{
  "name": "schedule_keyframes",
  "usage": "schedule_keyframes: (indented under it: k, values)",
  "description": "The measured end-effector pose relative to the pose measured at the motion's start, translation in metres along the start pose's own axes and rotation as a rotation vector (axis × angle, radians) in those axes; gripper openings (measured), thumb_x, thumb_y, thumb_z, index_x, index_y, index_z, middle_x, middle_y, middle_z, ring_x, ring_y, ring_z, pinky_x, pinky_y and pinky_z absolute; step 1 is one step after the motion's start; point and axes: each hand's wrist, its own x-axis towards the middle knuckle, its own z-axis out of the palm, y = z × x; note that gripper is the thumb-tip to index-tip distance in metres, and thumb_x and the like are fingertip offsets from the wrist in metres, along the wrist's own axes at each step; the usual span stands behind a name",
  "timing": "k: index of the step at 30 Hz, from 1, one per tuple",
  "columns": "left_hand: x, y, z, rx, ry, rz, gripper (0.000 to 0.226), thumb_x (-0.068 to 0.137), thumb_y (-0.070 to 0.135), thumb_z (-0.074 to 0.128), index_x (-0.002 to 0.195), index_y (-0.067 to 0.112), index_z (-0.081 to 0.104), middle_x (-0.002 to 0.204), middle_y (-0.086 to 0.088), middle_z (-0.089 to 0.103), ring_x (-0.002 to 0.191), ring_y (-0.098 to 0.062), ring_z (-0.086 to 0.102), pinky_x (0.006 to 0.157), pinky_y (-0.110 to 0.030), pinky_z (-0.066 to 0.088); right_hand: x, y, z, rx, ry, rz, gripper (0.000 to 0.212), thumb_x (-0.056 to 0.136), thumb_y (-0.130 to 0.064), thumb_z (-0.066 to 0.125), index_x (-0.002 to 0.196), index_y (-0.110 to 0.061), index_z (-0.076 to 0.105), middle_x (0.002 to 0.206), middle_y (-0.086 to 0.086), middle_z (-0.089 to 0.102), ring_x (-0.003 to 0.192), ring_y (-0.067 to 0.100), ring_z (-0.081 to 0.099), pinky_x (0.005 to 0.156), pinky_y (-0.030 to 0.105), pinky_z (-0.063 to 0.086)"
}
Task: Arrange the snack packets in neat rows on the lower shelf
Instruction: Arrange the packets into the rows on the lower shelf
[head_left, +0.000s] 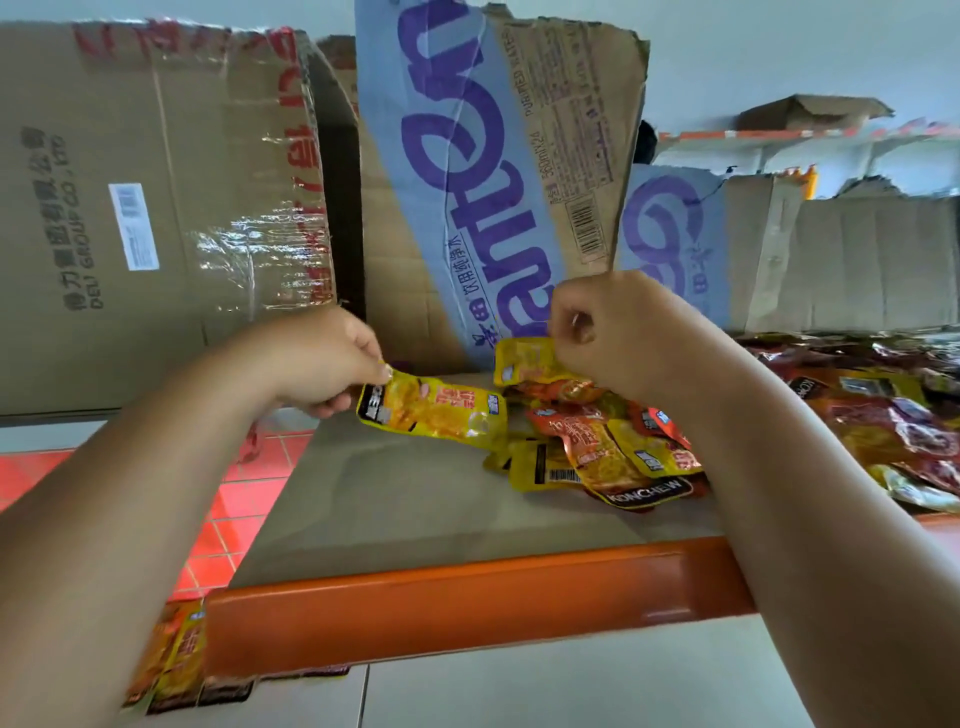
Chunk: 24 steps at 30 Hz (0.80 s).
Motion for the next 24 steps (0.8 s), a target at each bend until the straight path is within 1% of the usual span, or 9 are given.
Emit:
schedule_keyframes:
  k: [3, 6, 9, 11, 12, 14, 17, 20, 24]
  values:
    - [-0.007, -0.008, 0.0, 0.186, -0.072, -0.049, 0.012, 0.097, 0.012, 0.069, 0.085, 0.01, 0.068, 0.046, -0.003, 0.048, 0.036, -0.015, 0.043, 0.039, -0.018, 0.034, -0.006, -0.001, 0.0, -0.033, -0.284, 0.002, 0.005, 0.082, -0.025, 0.065, 0.077, -0.026, 0.064, 0.093, -0.008, 0.066, 0.085, 0.011, 0.062, 0.08, 0.041, 0.056]
    - [-0.017, -0.008, 0.002, 0.281, -0.12, -0.114, 0.003, 0.094, 0.015, 0.071, 0.093, 0.012, 0.071, 0.052, -0.003, 0.059, 0.041, -0.017, 0.053, 0.037, -0.018, 0.038, -0.009, -0.002, 0.0, -0.058, -0.363, -0.008, 0.005, 0.084, -0.024, 0.067, 0.083, -0.028, 0.064, 0.091, -0.01, 0.065, 0.085, 0.01, 0.062, 0.082, 0.042, 0.055]
    - [-0.027, -0.007, 0.005, 0.528, -0.058, -0.005, 0.026, 0.088, 0.039, 0.079, 0.11, 0.03, 0.07, 0.085, 0.014, 0.069, 0.074, -0.007, 0.066, 0.064, -0.022, 0.051, -0.009, -0.001, -0.002, -0.081, -0.442, 0.014, 0.016, 0.084, -0.041, 0.072, 0.088, -0.031, 0.061, 0.089, -0.01, 0.061, 0.084, 0.009, 0.058, 0.074, 0.034, 0.05]
    - [-0.035, -0.006, 0.006, 0.498, -0.066, 0.141, 0.038, 0.085, 0.047, 0.08, 0.12, 0.042, 0.065, 0.111, 0.022, 0.063, 0.101, -0.003, 0.062, 0.086, -0.026, 0.049, -0.009, 0.001, -0.001, -0.122, -0.472, 0.015, 0.02, 0.085, -0.044, 0.073, 0.089, -0.031, 0.058, 0.088, -0.008, 0.058, 0.082, 0.009, 0.055, 0.065, 0.031, 0.042]
    - [-0.039, -0.005, 0.008, 0.416, -0.116, 0.197, 0.038, 0.085, 0.046, 0.08, 0.12, 0.044, 0.064, 0.114, 0.025, 0.062, 0.106, -0.001, 0.06, 0.088, -0.023, 0.047, -0.009, 0.001, -0.001, -0.12, -0.466, 0.014, 0.021, 0.085, -0.044, 0.073, 0.088, -0.031, 0.058, 0.088, -0.009, 0.058, 0.083, 0.009, 0.055, 0.064, 0.031, 0.04]
    - [-0.044, -0.007, 0.014, 0.297, -0.225, 0.261, 0.035, 0.083, 0.041, 0.084, 0.113, 0.048, 0.067, 0.108, 0.025, 0.067, 0.103, 0.001, 0.062, 0.084, -0.019, 0.047, -0.009, 0.002, 0.0, -0.091, -0.446, 0.017, 0.021, 0.083, -0.042, 0.075, 0.087, -0.032, 0.058, 0.091, -0.014, 0.059, 0.088, 0.007, 0.056, 0.07, 0.032, 0.044]
    - [-0.047, -0.013, 0.021, 0.349, -0.213, 0.291, 0.031, 0.08, 0.051, 0.083, 0.107, 0.053, 0.067, 0.094, 0.033, 0.066, 0.089, 0.005, 0.061, 0.083, -0.028, 0.05, -0.01, 0.001, -0.002, -0.054, -0.429, 0.038, 0.025, 0.079, -0.044, 0.078, 0.089, -0.033, 0.058, 0.099, -0.016, 0.062, 0.095, 0.009, 0.059, 0.085, 0.039, 0.051]
    - [-0.05, -0.016, 0.019, 0.384, -0.188, 0.272, 0.037, 0.071, 0.065, 0.079, 0.103, 0.056, 0.064, 0.093, 0.036, 0.062, 0.078, 0.006, 0.058, 0.073, -0.027, 0.048, -0.011, -0.001, -0.003, -0.041, -0.421, 0.037, 0.028, 0.078, -0.045, 0.079, 0.092, -0.034, 0.058, 0.104, -0.016, 0.061, 0.097, 0.01, 0.059, 0.085, 0.036, 0.052]
    - [-0.056, -0.016, 0.02, 0.352, -0.174, 0.25, 0.05, 0.06, 0.071, 0.073, 0.107, 0.058, 0.06, 0.098, 0.028, 0.065, 0.087, 0.004, 0.061, 0.083, -0.032, 0.054, -0.011, 0.0, -0.004, -0.043, -0.429, 0.05, 0.03, 0.077, -0.045, 0.08, 0.094, -0.034, 0.058, 0.104, -0.016, 0.06, 0.096, 0.009, 0.058, 0.084, 0.034, 0.051]
